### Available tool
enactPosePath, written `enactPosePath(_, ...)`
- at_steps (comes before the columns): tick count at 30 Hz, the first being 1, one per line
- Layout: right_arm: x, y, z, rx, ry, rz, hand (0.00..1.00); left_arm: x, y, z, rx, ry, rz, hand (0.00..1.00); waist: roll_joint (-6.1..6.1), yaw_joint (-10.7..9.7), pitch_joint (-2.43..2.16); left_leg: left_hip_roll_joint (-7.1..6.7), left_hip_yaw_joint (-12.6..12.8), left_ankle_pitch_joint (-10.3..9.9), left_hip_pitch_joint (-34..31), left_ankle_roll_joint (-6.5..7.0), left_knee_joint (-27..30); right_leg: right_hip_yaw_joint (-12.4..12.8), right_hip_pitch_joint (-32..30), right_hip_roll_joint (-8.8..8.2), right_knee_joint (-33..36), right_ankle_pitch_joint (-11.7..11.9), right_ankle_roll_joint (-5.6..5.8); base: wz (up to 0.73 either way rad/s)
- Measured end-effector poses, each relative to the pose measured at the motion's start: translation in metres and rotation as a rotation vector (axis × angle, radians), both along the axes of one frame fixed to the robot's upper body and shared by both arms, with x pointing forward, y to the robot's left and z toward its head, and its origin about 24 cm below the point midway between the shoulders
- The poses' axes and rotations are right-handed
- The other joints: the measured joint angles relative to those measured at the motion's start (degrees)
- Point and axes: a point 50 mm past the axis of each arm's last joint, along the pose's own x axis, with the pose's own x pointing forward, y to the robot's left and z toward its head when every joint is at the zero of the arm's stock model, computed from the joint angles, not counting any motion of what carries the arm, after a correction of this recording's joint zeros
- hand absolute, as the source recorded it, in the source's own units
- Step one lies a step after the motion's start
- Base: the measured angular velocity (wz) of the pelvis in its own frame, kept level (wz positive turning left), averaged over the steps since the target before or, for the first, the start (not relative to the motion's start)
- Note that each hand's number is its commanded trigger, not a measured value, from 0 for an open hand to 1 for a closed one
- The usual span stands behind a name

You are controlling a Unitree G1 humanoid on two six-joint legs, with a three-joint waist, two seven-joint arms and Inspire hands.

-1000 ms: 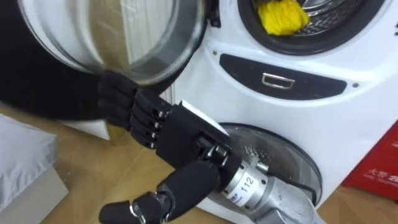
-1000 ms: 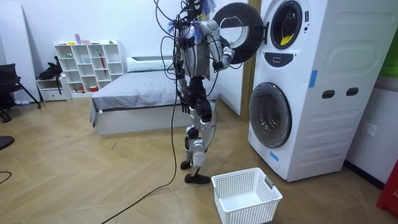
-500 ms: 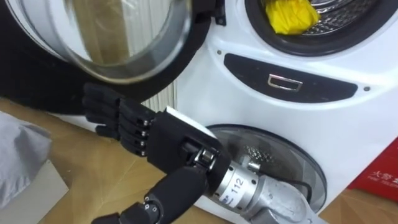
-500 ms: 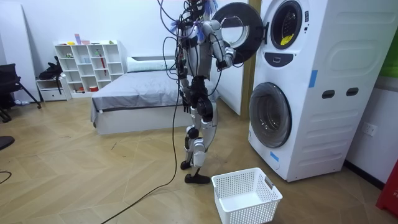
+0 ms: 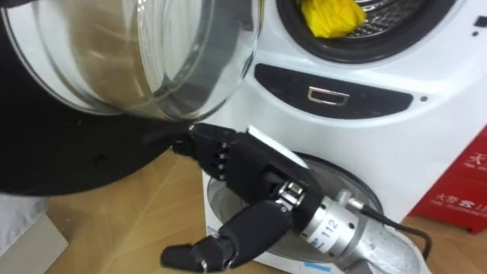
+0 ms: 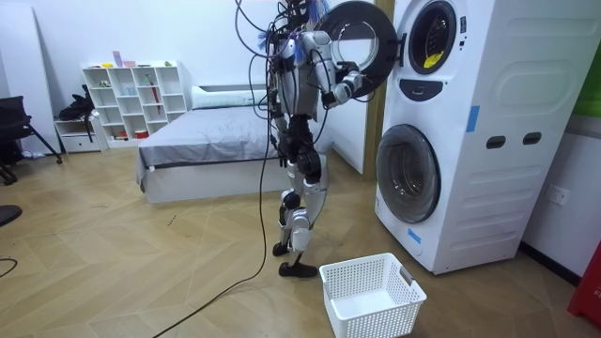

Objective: Pick clothes from washing machine

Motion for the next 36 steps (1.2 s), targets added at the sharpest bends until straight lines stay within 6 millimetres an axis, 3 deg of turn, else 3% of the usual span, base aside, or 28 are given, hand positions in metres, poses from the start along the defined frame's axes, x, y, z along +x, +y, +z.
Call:
enactPosePath(5, 0.001, -0.015, 0.005, -0.011, -0.032, -0.074, 0.0, -0.003, 0.0, 0.0, -0.002, 0.004, 0.003, 0.0, 0.42, -1.1, -0.35, -0.01, 0.2, 0.0, 0.3, 0.0, 0.0, 0.2, 0.4, 0.0, -0.1, 0.0, 0.0, -0.02)
enactPosePath(17, 0.0, -0.024, 0.001, -0.008, -0.015, -0.121, 0.0, -0.013, 0.001, -0.002, -0.001, 0.03, 0.025, 0.0, 0.24, -1.9, -0.65, 0.08, 1.6, -0.1, 1.1, 0.11, 0.0, 1.4, 0.8, 0.01, -0.1, 0.0, 0.01, -0.05)
enactPosePath(30, -0.001, -0.028, -0.003, -0.002, 0.01, -0.167, 0.0, -0.019, 0.001, -0.002, 0.001, 0.043, 0.032, 0.0, 0.16, -3.3, -0.6, 0.15, 1.7, -0.2, 1.3, 0.16, 0.0, 1.5, 0.8, 0.02, 0.1, 0.0, 0.02, 0.0)
enactPosePath(36, 0.004, -0.049, -0.001, 0.0, -0.006, -0.302, 0.0, -0.017, 0.002, -0.002, 0.002, 0.028, 0.031, 0.0, 0.11, -3.9, -0.56, 0.08, 2.0, -0.2, 1.3, 0.18, 0.0, 2.2, 0.5, 0.06, -0.2, 0.1, 0.15, -0.03)
